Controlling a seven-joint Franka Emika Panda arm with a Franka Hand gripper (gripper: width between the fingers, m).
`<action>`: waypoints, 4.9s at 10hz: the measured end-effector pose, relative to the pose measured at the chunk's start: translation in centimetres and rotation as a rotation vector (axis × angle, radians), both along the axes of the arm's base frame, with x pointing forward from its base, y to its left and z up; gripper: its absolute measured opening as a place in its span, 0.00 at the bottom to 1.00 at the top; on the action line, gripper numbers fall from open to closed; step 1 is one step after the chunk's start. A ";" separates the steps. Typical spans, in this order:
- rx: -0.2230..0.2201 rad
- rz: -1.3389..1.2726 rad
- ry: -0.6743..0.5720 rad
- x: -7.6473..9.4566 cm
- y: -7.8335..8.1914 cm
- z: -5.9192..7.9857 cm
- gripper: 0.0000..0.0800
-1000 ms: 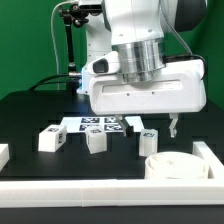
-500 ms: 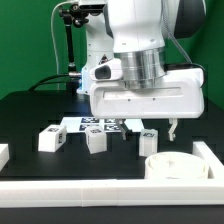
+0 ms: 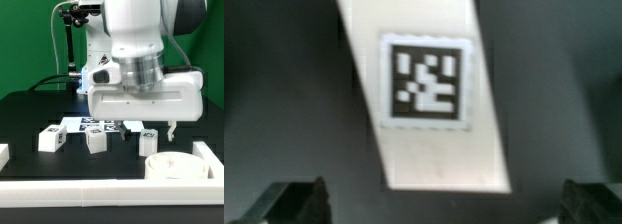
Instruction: Assemble stool
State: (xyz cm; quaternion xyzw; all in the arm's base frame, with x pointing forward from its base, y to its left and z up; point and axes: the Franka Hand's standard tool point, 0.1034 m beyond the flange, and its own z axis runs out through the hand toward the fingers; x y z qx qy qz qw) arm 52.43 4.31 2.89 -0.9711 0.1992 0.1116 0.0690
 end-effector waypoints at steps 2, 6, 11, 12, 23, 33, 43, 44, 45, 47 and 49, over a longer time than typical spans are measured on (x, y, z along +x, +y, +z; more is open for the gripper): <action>0.054 0.007 0.123 -0.1 -0.4 0.0 0.81; 0.140 0.051 0.351 -0.5 -0.4 0.0 0.81; 0.262 0.133 0.592 -0.4 0.3 -0.4 0.81; 0.285 0.142 0.657 -0.9 0.2 -0.5 0.81; 0.260 0.130 0.655 -1.0 1.3 -2.5 0.41; 0.246 0.163 0.535 2.5 1.8 3.7 0.41; 0.098 0.099 -0.004 9.4 2.0 7.9 0.41; 0.077 0.093 -0.060 9.2 2.1 7.9 0.41; 0.060 0.089 -0.116 9.6 2.2 7.9 0.41; 0.025 0.091 -0.260 11.2 3.4 9.0 0.41; -0.008 0.086 -0.402 12.7 4.1 9.6 0.41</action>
Offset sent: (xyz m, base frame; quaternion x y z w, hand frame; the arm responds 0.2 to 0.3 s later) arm 0.0000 0.0000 0.0000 0.0000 -0.1938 0.0000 0.9810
